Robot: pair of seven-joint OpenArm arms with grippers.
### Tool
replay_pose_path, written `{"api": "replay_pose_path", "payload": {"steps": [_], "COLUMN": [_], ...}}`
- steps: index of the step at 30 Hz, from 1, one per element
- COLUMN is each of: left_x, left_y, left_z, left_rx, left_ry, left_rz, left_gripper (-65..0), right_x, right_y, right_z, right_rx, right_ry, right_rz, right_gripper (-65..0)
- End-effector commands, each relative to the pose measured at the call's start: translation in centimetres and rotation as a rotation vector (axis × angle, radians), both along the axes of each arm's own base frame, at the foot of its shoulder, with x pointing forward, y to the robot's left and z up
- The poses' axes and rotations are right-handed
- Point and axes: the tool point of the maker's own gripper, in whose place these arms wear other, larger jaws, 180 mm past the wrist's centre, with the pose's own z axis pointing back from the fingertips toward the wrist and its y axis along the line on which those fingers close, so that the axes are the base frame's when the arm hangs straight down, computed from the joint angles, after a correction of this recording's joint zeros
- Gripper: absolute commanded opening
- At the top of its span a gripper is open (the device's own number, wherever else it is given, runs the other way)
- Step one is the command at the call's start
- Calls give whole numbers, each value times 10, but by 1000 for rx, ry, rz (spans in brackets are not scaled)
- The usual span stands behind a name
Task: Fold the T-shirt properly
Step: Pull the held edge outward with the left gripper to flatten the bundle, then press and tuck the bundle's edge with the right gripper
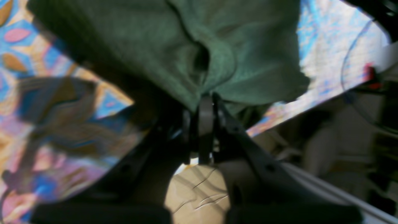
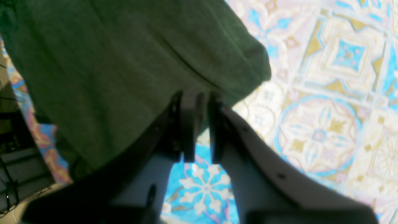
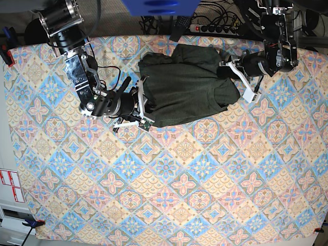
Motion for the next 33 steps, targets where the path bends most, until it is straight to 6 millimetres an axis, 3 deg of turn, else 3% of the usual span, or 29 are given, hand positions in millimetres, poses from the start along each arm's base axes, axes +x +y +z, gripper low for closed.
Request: {"api": "replay_pose_path", "payload": {"steps": [1,3,10,13,19,21,25,28,31,33], "left_x": [-2,-14,-17,-15,-33,-41,-58,-67,-69,-66], "left_y": [-5,-9,3,11,8,0,-25,-44,-56,-58], "left_z": [-1,-7,-7,1,17,22,20,18,17,11], "left_rx": [26,56,102,135,169,159,109,77,53,58], "left_ry": [-1,49,61,37,6,-3,19,30,31,37], "left_rz": [-50,-120,-158,-178,-244,-263,-310,-363,-366,-356], "left_gripper": [-650,-607,-259,-183,-187,-234,-417,-553,-560,-553], "right_x": [10,8,-22,-30,-22,-16,-4,7,19,26], "right_y": [4,6,36,48,82,91,115,114,109,119], "right_z": [15,14,3,3,23,30,47,39,28,30], "right_rx": [36,34,25,29,69,84,131,109,95,128], "right_ry": [-42,-38,-4,-3,-55,-69,-100,-76,-52,-47], "right_rz": [2,11,141,190,254,258,266,253,232,224], "right_gripper": [-573,-573,-573,-573,-575,-575,-575,-575,-575,-575]}}
